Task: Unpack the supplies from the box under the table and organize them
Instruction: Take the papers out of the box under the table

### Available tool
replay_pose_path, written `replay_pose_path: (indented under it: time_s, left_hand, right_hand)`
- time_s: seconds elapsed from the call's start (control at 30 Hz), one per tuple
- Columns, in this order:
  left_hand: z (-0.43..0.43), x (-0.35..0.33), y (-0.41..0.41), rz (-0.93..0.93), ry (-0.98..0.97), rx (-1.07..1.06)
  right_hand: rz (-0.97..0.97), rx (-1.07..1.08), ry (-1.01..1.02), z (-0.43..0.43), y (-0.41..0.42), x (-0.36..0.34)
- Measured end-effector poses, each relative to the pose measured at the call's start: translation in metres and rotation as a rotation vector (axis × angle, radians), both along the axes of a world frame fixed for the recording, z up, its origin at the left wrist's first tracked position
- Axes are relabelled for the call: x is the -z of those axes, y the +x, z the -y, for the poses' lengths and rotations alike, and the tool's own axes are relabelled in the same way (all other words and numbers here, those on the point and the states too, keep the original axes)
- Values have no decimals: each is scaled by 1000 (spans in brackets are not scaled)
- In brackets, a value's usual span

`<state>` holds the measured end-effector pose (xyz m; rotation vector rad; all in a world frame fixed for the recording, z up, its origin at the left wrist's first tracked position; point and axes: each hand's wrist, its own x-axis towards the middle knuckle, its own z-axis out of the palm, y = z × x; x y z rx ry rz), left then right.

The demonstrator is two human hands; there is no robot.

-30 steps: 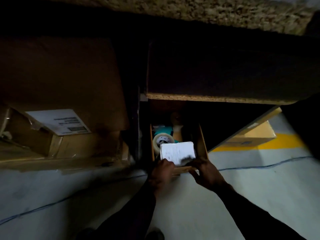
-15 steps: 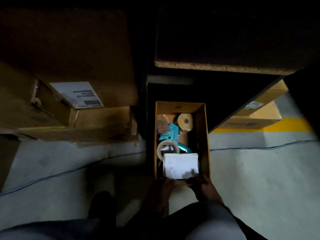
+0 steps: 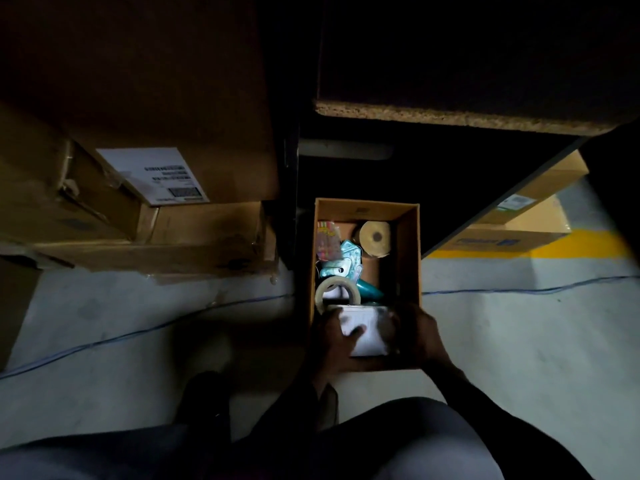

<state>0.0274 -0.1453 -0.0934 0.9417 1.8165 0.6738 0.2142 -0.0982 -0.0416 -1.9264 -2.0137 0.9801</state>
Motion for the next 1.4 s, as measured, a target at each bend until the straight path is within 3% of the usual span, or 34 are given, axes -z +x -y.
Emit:
replay_pose_path:
  time_s: [0.1,0.2,0.33,0.43,0.63,0.7,0.83,0.93,1.03,1.13,1.4]
  left_hand:
    - [-20,-9,-3,21,-77,-129]
    - [-26,-14,-3,-34,-130,-128]
    - [-16,-28,12,-159,-44,-170]
    - [-9,-23,22,-200,-65,-122]
    - [-8,-18,17,-76,-180,-184]
    - [-7,-14,14,-32,-163,-217]
    - [-10,-15,11,174,-104,-345]
    - [-13,-21,3,303,-31,-377]
    - [-16,-33,-5,331,32,-303]
    - [-24,-50,-9,352,91,-232]
    - [-45,-134,-21,360,254,-206]
  right_hand:
    - [-10,84,-128,-18,-13,-3]
    - [62,144,-267,-34,-20,1]
    - [33,255,-432,-36,-22,1]
    - [58,177,-369,-36,-21,8]
    - [183,70,-283,-22,-12,14]
    - [139,79,-263,-22,-14,6]
    - [122,15,-176,-24,-11,3]
    - [90,99,-90,-21,-8,-2]
    - [-79,233,45,-17,-8,-22]
    - [-348,347,1,-11,-15,-40]
    - [-571,382,100,-13,-42,-111]
